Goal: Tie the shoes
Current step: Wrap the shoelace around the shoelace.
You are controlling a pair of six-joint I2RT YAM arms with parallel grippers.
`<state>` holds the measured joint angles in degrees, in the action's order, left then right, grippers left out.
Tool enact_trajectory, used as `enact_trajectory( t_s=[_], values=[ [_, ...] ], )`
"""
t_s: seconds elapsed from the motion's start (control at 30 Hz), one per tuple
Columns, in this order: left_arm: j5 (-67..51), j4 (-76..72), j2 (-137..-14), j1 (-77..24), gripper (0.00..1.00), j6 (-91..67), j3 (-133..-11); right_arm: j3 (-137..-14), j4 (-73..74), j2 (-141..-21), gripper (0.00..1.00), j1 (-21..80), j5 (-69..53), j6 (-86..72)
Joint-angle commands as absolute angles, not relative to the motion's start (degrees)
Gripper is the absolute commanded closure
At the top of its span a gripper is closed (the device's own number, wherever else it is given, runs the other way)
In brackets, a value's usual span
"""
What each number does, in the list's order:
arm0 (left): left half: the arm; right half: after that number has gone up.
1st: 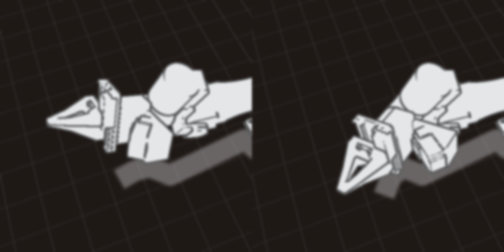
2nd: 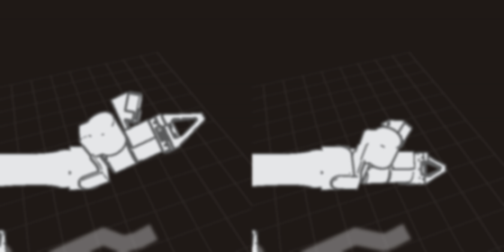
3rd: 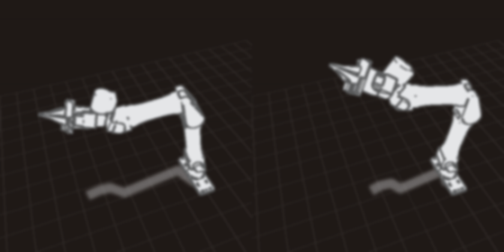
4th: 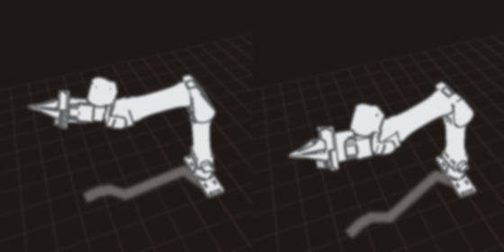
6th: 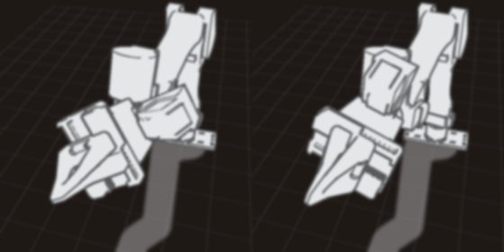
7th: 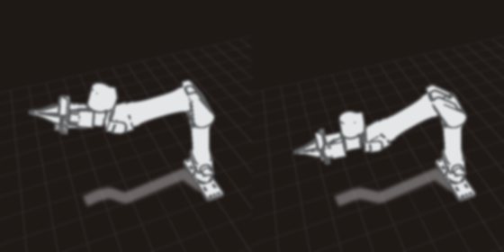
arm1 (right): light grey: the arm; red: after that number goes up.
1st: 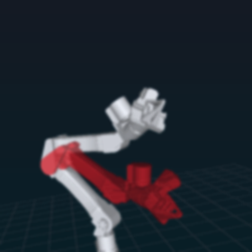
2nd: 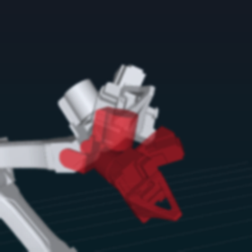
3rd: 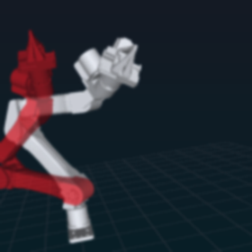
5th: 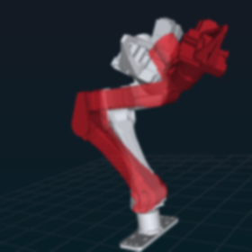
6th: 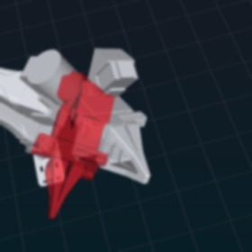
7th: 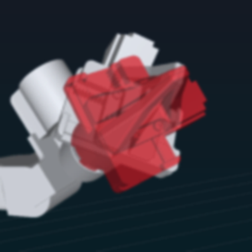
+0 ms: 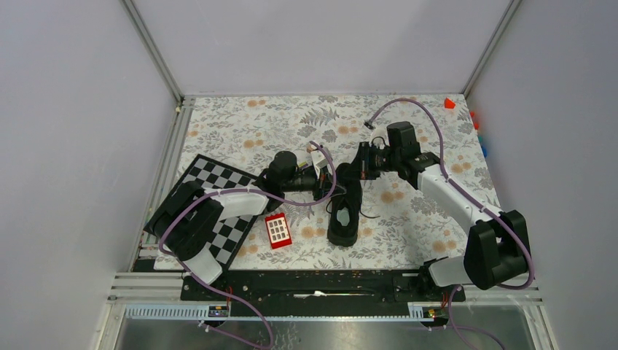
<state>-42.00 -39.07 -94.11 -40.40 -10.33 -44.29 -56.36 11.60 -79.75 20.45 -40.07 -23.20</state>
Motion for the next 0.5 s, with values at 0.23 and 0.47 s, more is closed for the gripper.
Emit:
enact_trajectory(
  t_s=[0.23, 0.47],
  values=[
    [-44.73, -37.02, -91.08, -40.37, 1.0, -7.21, -45.48, -53.77, 5.26, -74.72, 1.0, 20.21, -38.96, -26.41],
    [-45.82, -33.87, -91.01, -40.43, 1.0, -5.54, -46.14, -49.83, 1.81, -71.75, 1.0, 20.21, -35.92, -28.08]
  ],
)
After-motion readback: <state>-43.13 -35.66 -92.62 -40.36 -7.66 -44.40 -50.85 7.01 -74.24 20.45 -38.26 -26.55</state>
